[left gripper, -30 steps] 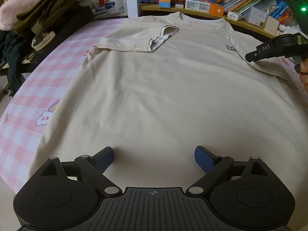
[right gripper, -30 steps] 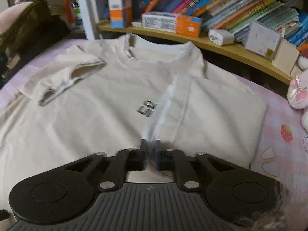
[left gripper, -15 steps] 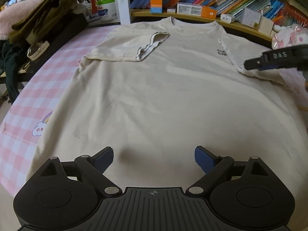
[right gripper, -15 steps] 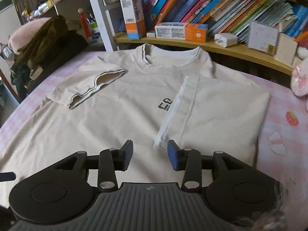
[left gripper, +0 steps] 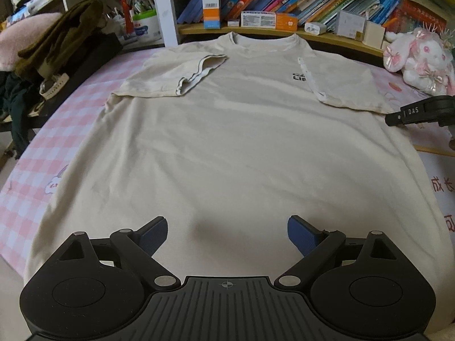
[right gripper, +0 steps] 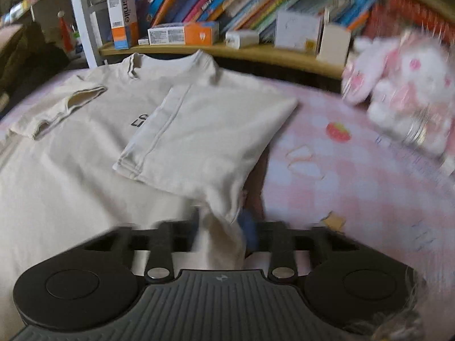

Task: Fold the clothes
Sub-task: 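Withdraw the open right gripper from the folded side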

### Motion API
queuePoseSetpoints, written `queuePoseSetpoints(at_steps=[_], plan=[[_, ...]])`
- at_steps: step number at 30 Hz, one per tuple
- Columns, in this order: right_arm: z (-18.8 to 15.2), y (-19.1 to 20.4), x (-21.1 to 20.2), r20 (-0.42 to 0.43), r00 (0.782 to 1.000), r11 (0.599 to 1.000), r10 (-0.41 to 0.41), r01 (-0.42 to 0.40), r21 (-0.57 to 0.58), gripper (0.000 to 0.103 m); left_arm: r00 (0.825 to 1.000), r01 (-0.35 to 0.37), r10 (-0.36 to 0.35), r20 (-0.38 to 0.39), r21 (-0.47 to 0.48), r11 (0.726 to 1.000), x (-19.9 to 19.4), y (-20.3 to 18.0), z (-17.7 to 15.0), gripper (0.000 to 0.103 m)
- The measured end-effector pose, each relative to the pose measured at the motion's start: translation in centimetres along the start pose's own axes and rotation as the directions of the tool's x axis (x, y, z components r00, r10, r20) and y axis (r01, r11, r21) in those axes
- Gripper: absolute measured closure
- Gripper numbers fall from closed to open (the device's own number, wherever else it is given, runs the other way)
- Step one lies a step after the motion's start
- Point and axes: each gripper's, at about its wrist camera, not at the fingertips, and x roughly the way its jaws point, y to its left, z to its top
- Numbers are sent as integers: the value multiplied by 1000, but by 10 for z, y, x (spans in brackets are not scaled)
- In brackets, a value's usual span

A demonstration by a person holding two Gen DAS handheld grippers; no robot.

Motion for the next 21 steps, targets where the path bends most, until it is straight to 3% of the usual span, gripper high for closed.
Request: queuePoseSetpoints(at_steps=[7,10,12,16,21], plan=[[-4,-14,0,-7,999,997,47,-46,68,94,998,-60,59,-13,-62,996,-13,6,-15,9],[-7,-19,-1,-6,998,994,65,-64,93,86,997,-73,72,-8,-78,994,-17,8,-19,9],[-10,-17,-11,7,998,994,64,-65,90,71,997,-74,74,-6,-96,993,-16,11,-19,9],[-21,-15,-34,24,998,993,66,-68,92,64,998,-56,57,6,-117,992,-13,15,-17,9],[-45,-4,-69,42,998,995,36,-40,87,47,999,-3,6,44,-83,997,-12,18,-12,9]])
